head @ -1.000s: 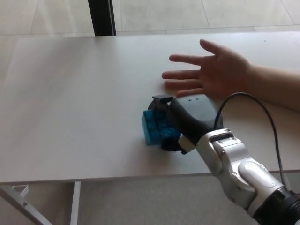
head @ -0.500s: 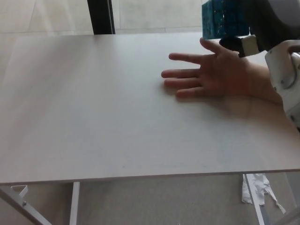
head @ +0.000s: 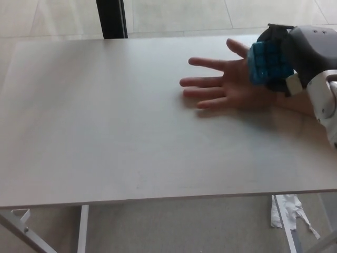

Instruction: The robot uses its right hand to pick up a cube kept in the middle of the desk infront of it and hands it to a person

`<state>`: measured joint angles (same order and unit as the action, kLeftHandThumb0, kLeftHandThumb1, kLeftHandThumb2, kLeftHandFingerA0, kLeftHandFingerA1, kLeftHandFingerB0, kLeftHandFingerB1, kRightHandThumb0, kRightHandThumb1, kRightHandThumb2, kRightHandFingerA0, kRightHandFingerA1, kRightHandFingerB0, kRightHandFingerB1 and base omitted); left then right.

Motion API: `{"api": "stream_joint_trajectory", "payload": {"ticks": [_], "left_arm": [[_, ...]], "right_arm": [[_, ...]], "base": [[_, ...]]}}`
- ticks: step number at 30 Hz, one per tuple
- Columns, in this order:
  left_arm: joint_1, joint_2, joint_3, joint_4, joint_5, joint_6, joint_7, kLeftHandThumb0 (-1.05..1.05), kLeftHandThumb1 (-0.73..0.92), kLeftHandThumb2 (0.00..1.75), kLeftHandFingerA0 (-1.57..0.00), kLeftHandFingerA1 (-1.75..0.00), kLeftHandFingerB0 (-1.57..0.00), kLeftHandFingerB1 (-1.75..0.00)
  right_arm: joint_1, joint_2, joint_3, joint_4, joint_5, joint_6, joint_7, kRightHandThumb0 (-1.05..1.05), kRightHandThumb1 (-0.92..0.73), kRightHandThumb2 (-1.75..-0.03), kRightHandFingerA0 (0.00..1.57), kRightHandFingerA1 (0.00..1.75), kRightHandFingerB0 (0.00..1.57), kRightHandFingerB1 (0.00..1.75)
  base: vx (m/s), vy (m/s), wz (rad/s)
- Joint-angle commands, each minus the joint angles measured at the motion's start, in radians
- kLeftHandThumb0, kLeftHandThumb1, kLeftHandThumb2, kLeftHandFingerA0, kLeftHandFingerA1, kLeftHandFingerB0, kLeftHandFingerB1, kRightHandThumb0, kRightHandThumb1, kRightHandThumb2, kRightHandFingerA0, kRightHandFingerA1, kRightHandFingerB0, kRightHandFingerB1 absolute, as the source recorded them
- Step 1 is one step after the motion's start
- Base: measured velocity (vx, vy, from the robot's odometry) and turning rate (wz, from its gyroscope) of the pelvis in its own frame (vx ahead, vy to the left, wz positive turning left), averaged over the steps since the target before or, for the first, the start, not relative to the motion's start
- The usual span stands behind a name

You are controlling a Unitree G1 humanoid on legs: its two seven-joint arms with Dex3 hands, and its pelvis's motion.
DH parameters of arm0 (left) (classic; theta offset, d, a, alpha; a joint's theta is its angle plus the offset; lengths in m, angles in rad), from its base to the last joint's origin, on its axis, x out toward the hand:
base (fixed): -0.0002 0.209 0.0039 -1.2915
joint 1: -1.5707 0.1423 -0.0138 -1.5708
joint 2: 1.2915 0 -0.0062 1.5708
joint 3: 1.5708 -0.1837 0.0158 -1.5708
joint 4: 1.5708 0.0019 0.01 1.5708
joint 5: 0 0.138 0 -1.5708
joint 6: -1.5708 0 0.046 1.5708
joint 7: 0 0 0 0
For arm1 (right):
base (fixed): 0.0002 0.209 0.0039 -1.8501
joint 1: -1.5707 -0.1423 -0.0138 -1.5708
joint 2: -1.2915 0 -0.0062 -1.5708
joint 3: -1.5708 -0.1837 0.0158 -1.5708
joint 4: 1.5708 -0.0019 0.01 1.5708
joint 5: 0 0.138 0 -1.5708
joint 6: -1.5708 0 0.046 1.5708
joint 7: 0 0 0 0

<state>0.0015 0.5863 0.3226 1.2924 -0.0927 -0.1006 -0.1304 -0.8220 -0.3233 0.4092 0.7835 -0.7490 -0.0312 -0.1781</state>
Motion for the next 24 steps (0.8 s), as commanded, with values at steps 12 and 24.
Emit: {"api": "stream_joint_trajectory", "payload": {"ticks": [12, 24], "left_arm": [[-0.016, -0.001, -0.008, -0.007, 0.008, -0.022, -0.004, -0.78, 0.80, 0.65, -0.80, -0.52, -0.53, -0.40], [-0.027, 0.001, -0.004, -0.010, 0.000, -0.018, -0.009, -0.77, 0.80, 0.64, -0.81, -0.54, -0.53, -0.40]], "right_arm": [[-0.143, 0.073, 0.093, 0.132, -0.040, 0.007, -0.065, -0.39, -0.59, -0.62, 0.86, 1.67, 0.86, 0.63], [-0.146, 0.085, 0.188, 0.141, -0.079, 0.072, 0.064, -0.33, -0.63, -0.58, 0.86, 1.61, 0.85, 0.66]], "base": [[0.00, 0.000, 0.00], [0.00, 0.000, 0.00]]}}
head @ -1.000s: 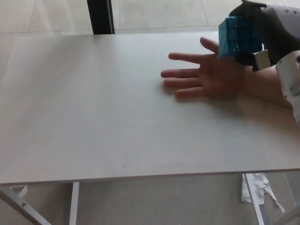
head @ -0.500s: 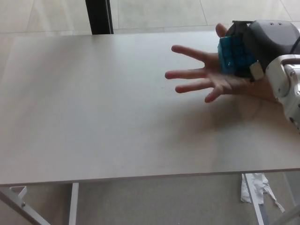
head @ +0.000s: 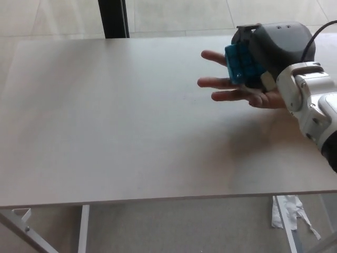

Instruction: The robot uses its right hand to pick up a cube kept in the middle of the desk infront of it and hands it to a person

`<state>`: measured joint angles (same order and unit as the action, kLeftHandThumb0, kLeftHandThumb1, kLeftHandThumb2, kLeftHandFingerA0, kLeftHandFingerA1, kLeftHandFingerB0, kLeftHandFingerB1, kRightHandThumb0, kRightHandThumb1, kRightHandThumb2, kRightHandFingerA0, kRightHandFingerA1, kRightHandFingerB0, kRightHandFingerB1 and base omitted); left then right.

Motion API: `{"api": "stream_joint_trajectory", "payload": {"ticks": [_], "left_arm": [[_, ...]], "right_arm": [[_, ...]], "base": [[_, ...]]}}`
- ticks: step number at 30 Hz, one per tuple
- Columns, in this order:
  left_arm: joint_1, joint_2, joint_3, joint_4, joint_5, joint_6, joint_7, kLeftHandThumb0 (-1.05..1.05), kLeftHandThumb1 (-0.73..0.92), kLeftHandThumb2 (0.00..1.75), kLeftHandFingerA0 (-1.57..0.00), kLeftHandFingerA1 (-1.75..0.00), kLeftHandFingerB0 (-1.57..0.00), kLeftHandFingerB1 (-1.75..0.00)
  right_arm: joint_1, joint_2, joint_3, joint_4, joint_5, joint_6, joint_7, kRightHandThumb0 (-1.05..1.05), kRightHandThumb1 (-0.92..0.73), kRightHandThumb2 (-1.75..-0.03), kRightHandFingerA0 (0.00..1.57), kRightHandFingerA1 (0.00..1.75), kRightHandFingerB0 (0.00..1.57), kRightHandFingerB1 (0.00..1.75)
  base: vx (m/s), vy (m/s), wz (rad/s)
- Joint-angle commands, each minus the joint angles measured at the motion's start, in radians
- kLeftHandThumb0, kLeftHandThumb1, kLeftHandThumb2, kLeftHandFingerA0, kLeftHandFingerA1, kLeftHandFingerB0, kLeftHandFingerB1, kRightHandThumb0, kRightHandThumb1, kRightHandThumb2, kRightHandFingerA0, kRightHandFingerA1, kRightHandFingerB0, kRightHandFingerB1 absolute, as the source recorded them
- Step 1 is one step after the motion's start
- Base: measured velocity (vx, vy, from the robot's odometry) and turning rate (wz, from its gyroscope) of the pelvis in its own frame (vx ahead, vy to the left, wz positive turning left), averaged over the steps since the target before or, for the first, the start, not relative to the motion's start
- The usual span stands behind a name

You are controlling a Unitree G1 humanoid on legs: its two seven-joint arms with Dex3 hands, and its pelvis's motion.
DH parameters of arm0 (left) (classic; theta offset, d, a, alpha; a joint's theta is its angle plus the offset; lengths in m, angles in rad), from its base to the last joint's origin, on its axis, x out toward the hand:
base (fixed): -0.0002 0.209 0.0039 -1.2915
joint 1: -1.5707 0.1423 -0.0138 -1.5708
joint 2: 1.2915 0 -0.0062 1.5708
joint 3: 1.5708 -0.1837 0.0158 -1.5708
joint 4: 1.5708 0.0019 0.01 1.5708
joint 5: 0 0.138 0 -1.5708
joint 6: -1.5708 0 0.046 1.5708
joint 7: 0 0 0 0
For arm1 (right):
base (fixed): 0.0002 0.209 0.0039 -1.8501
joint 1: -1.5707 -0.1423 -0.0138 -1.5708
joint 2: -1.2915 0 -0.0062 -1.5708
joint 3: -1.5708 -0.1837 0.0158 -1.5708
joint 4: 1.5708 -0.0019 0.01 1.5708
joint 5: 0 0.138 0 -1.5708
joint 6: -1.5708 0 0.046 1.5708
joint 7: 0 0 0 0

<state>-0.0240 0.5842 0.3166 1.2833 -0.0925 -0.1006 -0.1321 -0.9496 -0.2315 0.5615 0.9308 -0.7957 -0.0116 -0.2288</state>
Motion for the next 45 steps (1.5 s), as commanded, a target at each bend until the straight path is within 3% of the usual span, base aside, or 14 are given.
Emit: {"api": "stream_joint_trajectory", "payload": {"ticks": [1, 6, 7, 11, 14, 20, 21, 22, 25, 33, 34, 37, 38, 45], "left_arm": [[0.002, 0.002, 0.003, -0.002, -0.001, -0.026, -0.011, -0.79, 0.80, 0.64, -0.80, -0.55, -0.53, -0.41], [0.004, 0.005, 0.006, 0.001, -0.002, -0.027, -0.009, -0.80, 0.80, 0.64, -0.83, -0.57, -0.54, -0.41], [0.006, 0.005, 0.007, 0.000, -0.003, -0.029, -0.011, -0.76, 0.62, 1.03, -0.75, -0.66, -0.46, -0.55], [0.004, 0.006, 0.000, 0.001, 0.004, -0.028, -0.008, -0.79, 0.81, 0.65, -0.82, -0.54, -0.53, -0.41], [0.011, 0.005, 0.000, 0.001, 0.005, -0.025, -0.006, -0.78, 0.80, 0.65, -0.80, -0.54, -0.56, -0.41], [0.012, 0.004, 0.007, 0.008, -0.002, -0.018, -0.010, -0.74, 0.62, 1.02, -0.71, -0.63, -0.45, -0.54], [0.015, 0.005, 0.004, 0.007, 0.000, -0.020, -0.011, -0.77, 0.81, 0.64, -0.80, -0.52, -0.52, -0.40], [0.016, 0.006, 0.002, 0.006, 0.003, -0.023, -0.011, -0.75, 0.63, 1.03, -0.72, -0.64, -0.45, -0.55], [0.021, 0.006, 0.006, 0.002, -0.002, -0.024, -0.014, -0.75, 0.81, 0.65, -0.80, -0.52, -0.52, -0.40], [0.026, 0.009, 0.006, 0.007, -0.001, -0.011, -0.009, -0.76, 0.81, 0.66, -0.76, -0.49, -0.49, -0.39], [0.033, 0.008, 0.016, 0.009, -0.010, -0.019, -0.013, -0.75, 0.63, 1.03, -0.68, -0.63, -0.43, -0.54], [0.046, 0.013, 0.018, 0.008, -0.011, -0.027, -0.012, -0.78, 0.81, 0.65, -0.78, -0.51, -0.51, -0.40], [0.051, 0.014, 0.017, 0.004, -0.009, -0.027, -0.013, -0.76, 0.64, 1.04, -0.73, -0.64, -0.45, -0.55], [0.064, 0.027, 0.026, 0.010, -0.013, -0.025, -0.016, -0.77, 0.81, 0.65, -0.81, -0.52, -0.52, -0.40]], "right_arm": [[-0.036, -0.008, 0.069, 0.001, -0.056, 0.094, 0.202, -0.37, -0.67, -0.63, 0.76, 1.63, 0.77, 0.90], [-0.147, 0.015, 0.206, 0.030, -0.161, 0.254, 0.609, -0.45, -0.61, -0.59, 0.79, 1.32, 0.55, 0.47], [-0.152, 0.008, 0.216, 0.010, -0.167, 0.260, 0.648, -0.47, -0.56, -0.59, 0.83, 1.37, 0.60, 0.48], [-0.209, -0.010, 0.251, -0.040, -0.158, 0.251, 0.904, -0.69, -0.49, -0.58, 0.85, 1.43, 0.51, 0.44], [-0.204, -0.036, 0.241, -0.104, -0.135, 0.234, 0.940, -0.87, -0.36, -0.74, 0.00, 0.00, 0.04, 0.09], [-0.232, -0.063, 0.219, -0.159, -0.108, 0.214, 0.985, -0.82, -0.45, -0.89, 0.00, 0.23, 0.00, 0.00], [-0.234, -0.073, 0.207, -0.180, -0.100, 0.213, 0.987, -0.82, -0.45, -0.91, 0.00, 0.27, 0.00, 0.00], [-0.235, -0.092, 0.179, -0.223, -0.078, 0.222, 0.986, -0.79, -0.46, -0.92, 0.00, 0.25, 0.00, 0.00], [-0.208, -0.142, 0.076, -0.365, -0.006, 0.289, 0.974, -0.77, -0.46, -0.87, 0.00, 0.28, 0.00, 0.06], [0.072, -0.387, -0.223, -0.943, 0.038, 0.318, 0.882, -0.85, -0.48, -0.85, 0.00, 0.14, 0.00, 0.09], [0.153, -0.430, -0.305, -1.037, 0.065, 0.301, 0.861, -0.90, -0.52, -0.85, 0.00, 0.10, 0.10, 0.06], [0.284, -0.476, -0.455, -1.164, 0.109, 0.278, 0.840, -0.80, -0.48, -0.86, 0.00, 0.25, 0.11, 0.20], [0.400, -0.505, -0.620, -1.266, 0.142, 0.284, 0.867, -0.74, -0.45, -0.83, 0.01, 0.32, 0.09, 0.27], [0.573, -0.500, -0.880, -1.408, 0.203, 0.264, 0.914, -0.76, -0.45, -0.86, 0.01, 0.37, 0.08, 0.32]], "base": [[0.00, 0.000, 0.00], [0.00, 0.000, 0.00], [0.00, 0.000, 0.00], [0.00, 0.000, 0.00], [0.00, 0.000, 0.00], [0.00, 0.000, 0.00], [0.00, 0.000, 0.00], [0.00, 0.000, 0.00], [0.00, 0.000, 0.00], [0.00, 0.000, 0.00], [0.00, 0.000, 0.00], [0.00, 0.000, 0.00], [0.00, 0.000, 0.00], [0.00, 0.000, 0.00]]}}
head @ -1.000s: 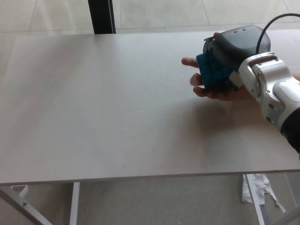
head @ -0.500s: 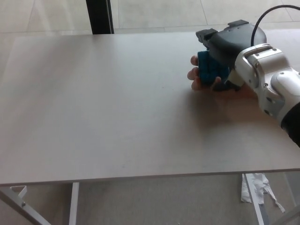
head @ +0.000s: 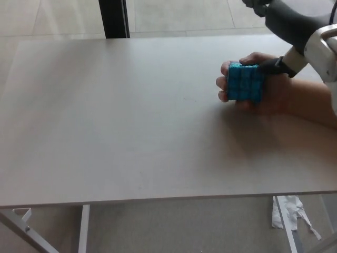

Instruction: The robot uses its right hand to pick up a cube kept in the middle of the desk infront of it and hands it to a person

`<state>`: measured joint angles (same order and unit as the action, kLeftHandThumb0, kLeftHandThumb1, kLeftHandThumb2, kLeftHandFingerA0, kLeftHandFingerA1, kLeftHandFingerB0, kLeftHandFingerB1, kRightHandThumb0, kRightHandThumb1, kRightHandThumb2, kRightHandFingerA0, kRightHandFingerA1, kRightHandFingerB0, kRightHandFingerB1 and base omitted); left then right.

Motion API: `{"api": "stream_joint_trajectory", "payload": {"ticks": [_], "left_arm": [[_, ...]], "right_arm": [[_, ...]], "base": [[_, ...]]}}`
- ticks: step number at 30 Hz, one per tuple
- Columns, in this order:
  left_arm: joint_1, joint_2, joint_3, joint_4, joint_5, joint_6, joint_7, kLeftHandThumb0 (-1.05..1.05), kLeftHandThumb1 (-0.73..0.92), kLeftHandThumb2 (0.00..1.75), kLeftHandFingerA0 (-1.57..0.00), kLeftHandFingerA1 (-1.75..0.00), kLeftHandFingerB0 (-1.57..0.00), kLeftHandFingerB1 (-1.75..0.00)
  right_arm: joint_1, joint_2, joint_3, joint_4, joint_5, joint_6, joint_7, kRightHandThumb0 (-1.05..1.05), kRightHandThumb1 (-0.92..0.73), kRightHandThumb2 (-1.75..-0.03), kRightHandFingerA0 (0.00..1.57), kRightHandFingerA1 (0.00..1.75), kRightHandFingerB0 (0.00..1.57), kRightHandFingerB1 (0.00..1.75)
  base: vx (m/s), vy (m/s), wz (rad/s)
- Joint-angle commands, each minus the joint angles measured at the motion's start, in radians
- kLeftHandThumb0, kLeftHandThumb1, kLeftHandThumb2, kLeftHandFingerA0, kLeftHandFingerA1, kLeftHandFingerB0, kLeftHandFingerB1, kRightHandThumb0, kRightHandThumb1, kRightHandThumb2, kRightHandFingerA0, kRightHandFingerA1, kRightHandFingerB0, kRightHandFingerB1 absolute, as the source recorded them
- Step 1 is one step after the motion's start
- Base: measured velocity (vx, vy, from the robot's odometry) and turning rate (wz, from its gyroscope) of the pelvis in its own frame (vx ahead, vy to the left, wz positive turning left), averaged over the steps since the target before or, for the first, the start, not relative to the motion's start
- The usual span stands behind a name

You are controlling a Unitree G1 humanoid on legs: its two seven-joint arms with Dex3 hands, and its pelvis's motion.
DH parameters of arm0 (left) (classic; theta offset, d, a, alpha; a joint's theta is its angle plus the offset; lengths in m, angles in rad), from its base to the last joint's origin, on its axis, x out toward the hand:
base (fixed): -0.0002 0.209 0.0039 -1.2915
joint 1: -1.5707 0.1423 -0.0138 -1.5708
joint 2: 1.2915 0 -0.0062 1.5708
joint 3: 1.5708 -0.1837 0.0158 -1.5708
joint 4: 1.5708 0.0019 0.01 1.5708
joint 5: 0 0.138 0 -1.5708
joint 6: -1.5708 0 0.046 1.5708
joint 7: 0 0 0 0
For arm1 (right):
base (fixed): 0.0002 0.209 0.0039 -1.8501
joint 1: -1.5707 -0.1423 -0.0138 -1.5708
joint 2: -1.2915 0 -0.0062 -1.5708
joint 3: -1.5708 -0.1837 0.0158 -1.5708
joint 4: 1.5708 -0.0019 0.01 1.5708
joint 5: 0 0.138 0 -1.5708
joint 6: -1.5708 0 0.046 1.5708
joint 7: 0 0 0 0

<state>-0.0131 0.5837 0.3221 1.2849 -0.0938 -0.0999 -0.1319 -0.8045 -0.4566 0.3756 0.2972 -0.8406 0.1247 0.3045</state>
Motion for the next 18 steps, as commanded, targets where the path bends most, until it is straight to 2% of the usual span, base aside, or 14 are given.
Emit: {"api": "stream_joint_trajectory", "payload": {"ticks": [1, 18], "left_arm": [[0.054, 0.029, 0.021, 0.009, -0.012, -0.025, -0.016, -0.77, 0.81, 0.65, -0.81, -0.52, -0.52, -0.40], [0.068, 0.032, 0.035, 0.013, -0.019, -0.023, -0.015, -0.77, 0.81, 0.65, -0.81, -0.52, -0.52, -0.40]], "right_arm": [[0.429, -0.275, -0.692, -0.777, 0.249, 0.129, 0.379, -0.76, -0.45, -0.86, 0.01, 0.37, 0.08, 0.32], [0.451, -0.280, -0.663, -0.813, 0.273, 0.155, 0.377, -0.76, -0.45, -0.86, 0.01, 0.37, 0.08, 0.32]], "base": [[0.00, 0.000, 0.00], [0.00, 0.000, 0.00]]}}
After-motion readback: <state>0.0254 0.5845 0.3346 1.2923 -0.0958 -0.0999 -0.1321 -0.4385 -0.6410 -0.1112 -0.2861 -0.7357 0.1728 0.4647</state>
